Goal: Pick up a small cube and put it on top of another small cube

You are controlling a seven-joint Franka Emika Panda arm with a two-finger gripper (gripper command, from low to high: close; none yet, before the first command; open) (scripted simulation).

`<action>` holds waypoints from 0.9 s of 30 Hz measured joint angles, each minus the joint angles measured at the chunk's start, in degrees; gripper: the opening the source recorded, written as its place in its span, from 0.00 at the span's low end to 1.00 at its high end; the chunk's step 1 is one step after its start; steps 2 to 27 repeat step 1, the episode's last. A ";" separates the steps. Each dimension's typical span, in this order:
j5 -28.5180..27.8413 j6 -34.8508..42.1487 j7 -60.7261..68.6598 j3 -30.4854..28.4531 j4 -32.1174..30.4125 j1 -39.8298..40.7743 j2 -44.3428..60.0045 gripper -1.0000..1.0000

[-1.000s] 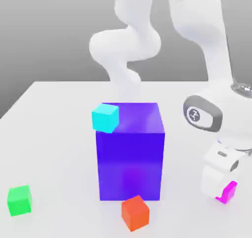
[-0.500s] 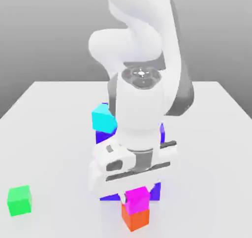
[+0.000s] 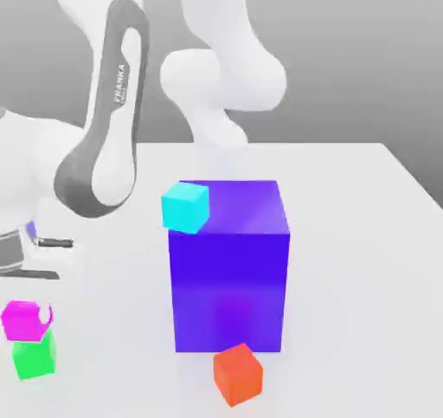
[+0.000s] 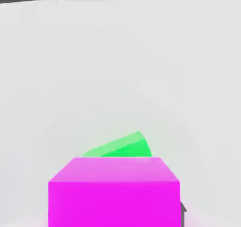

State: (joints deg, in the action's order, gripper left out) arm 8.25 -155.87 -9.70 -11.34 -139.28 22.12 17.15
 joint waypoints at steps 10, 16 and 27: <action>0.00 0.00 0.00 0.00 0.00 0.00 0.00 1.00; 0.00 0.00 0.00 0.00 0.00 0.00 0.00 1.00; 0.00 0.00 0.00 0.00 0.00 0.00 0.00 1.00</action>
